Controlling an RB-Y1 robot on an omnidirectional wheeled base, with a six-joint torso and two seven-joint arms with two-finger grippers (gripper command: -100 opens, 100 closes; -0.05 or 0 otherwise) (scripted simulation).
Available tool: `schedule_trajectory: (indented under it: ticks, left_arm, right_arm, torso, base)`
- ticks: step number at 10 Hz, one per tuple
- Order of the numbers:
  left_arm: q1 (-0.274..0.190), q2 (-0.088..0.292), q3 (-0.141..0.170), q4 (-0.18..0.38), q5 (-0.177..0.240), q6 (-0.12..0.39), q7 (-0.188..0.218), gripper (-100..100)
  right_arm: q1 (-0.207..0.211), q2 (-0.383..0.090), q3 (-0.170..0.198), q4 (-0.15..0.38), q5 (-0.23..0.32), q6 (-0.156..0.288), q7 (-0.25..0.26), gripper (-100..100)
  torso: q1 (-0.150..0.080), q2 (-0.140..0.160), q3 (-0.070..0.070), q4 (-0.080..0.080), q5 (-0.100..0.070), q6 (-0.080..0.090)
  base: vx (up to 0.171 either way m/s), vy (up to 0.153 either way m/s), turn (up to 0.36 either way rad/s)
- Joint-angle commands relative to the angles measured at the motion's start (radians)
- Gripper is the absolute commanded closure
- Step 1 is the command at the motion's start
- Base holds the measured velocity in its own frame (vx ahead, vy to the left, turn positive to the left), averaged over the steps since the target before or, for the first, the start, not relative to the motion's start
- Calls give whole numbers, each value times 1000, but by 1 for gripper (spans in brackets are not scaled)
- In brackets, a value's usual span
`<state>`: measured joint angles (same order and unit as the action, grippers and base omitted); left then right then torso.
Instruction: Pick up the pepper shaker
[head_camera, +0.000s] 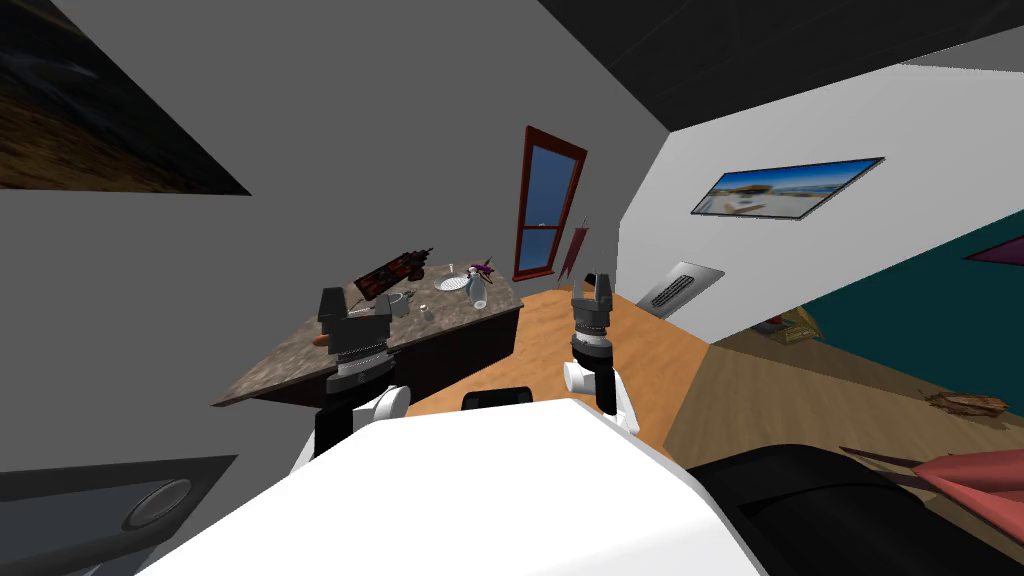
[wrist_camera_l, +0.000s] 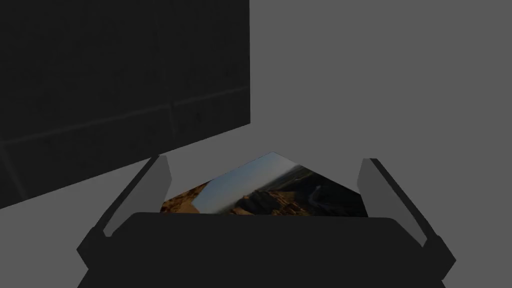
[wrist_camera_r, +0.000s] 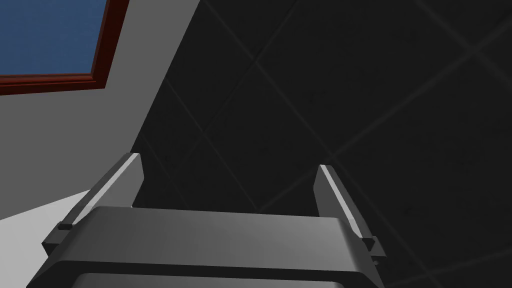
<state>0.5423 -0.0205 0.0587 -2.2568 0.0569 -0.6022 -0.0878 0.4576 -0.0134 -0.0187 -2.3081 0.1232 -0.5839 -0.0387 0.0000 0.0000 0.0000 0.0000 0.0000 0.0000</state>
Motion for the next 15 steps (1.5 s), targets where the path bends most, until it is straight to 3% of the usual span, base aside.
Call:
schedule_trajectory:
  ticks: [1, 8, 14, 15]
  left_arm:
    - [2, 30, 0, 8, -9, 3, -6, -100]
    - [31, 175, 5, 101, -117, 37, -77, -100]
    - [69, 252, 11, 220, -254, 78, -169, -100]
    - [69, 252, 11, 220, -254, 78, -169, -100]
  right_arm:
    - [0, 0, 0, 0, 0, 0, 0, 0]
    - [0, 0, 0, 0, 0, 0, 0, 0]
    - [0, 0, 0, 0, 0, 0, 0, 0]
    - [0, 0, 0, 0, 0, 0, 0, 0]
  torso:
    - [0, 0, 0, 0, 0, 0]
    - [4, 3, 2, 1, 1, 0]
    - [5, 4, 2, 1, 1, 0]
    - [5, 4, 2, 1, 1, 0]
  base:
    - [-6, 9, 19]
    - [-30, 43, 51]
    - [-47, 75, 76]
    - [-28, 46, 20]
